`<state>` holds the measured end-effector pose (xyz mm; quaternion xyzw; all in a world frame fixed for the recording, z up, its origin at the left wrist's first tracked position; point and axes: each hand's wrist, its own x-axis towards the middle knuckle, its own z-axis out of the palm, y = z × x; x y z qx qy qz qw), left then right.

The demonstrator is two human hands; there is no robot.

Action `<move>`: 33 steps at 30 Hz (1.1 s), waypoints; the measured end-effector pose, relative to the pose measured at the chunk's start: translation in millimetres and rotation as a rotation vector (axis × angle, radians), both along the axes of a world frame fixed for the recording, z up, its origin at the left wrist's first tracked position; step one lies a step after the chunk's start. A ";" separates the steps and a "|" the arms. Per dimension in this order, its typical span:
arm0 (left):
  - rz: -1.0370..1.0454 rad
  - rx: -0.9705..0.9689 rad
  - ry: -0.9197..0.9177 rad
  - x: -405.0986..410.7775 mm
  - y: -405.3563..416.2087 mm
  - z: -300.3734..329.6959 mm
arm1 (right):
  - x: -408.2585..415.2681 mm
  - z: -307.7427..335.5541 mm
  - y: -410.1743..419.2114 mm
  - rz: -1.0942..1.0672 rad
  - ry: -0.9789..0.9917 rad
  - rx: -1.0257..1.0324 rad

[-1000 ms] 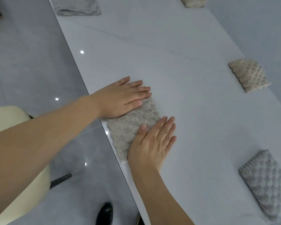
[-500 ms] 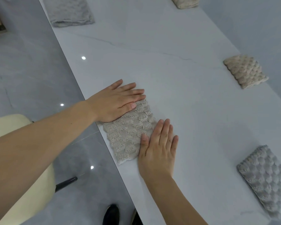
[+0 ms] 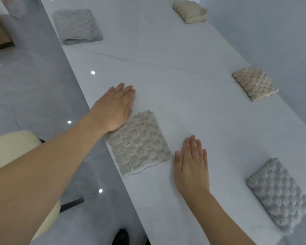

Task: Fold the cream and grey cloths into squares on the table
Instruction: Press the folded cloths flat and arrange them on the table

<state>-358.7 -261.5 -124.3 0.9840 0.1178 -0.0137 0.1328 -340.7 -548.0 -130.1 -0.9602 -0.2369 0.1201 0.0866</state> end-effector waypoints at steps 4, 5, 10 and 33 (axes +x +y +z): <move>-0.017 -0.003 -0.081 25.1 -49.2 30.6 | 43.6 15.2 -22.3 0.089 0.037 0.107; -0.006 0.003 -0.102 31.9 -61.8 37.3 | 57.1 19.4 -31.5 0.110 0.036 0.110; -0.027 0.059 -0.146 70.9 -141.4 46.7 | 115.6 40.4 -67.1 0.195 -0.006 0.133; 0.349 -0.100 -0.137 270.8 -335.3 31.3 | 358.9 59.3 -227.1 0.290 0.094 0.338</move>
